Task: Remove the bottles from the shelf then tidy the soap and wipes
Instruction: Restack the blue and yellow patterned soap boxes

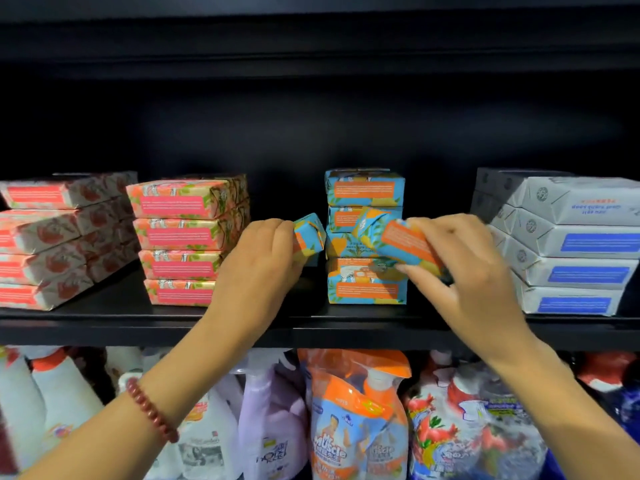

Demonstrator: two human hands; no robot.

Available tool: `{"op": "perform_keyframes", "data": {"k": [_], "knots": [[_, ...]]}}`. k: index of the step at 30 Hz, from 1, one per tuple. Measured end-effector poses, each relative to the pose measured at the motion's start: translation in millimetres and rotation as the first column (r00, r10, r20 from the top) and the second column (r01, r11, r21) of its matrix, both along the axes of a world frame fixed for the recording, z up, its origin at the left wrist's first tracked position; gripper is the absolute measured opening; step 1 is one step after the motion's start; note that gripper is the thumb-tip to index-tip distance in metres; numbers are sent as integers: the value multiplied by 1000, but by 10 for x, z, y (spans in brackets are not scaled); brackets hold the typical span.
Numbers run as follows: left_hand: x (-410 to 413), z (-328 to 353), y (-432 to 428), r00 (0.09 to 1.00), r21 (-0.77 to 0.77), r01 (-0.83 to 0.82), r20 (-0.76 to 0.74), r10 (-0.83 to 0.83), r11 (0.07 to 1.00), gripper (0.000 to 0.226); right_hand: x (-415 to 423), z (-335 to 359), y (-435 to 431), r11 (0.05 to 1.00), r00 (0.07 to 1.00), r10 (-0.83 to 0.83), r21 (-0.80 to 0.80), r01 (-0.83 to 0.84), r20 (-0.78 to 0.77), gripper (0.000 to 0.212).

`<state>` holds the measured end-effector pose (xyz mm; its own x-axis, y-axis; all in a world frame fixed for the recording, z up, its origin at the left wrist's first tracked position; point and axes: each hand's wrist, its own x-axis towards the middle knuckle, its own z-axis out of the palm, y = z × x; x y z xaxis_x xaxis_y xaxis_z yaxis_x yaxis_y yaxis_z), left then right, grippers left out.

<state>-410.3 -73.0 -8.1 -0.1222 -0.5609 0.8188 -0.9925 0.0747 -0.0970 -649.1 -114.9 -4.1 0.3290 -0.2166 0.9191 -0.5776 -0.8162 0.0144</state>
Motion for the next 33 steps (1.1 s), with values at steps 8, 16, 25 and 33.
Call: {"op": "perform_keyframes", "data": {"k": [8,16,25,33], "knots": [[45,-18,349,987,-164,86,-120,-107,983,39,267,-53,-213,996,957,-72,-73,53,-282,43],[29,12,374,976,-201,141,-134,-170,969,42,326,-79,-200,996,961,-86,-52,75,-264,34],[-298,277,231,953,-147,300,5,-302,943,46,94,-127,-38,989,995,-51,136,63,-87,49],[-646,358,-144,926,3,332,187,-327,943,50,-214,-457,29,856,978,-124,480,191,-168,76]]}}
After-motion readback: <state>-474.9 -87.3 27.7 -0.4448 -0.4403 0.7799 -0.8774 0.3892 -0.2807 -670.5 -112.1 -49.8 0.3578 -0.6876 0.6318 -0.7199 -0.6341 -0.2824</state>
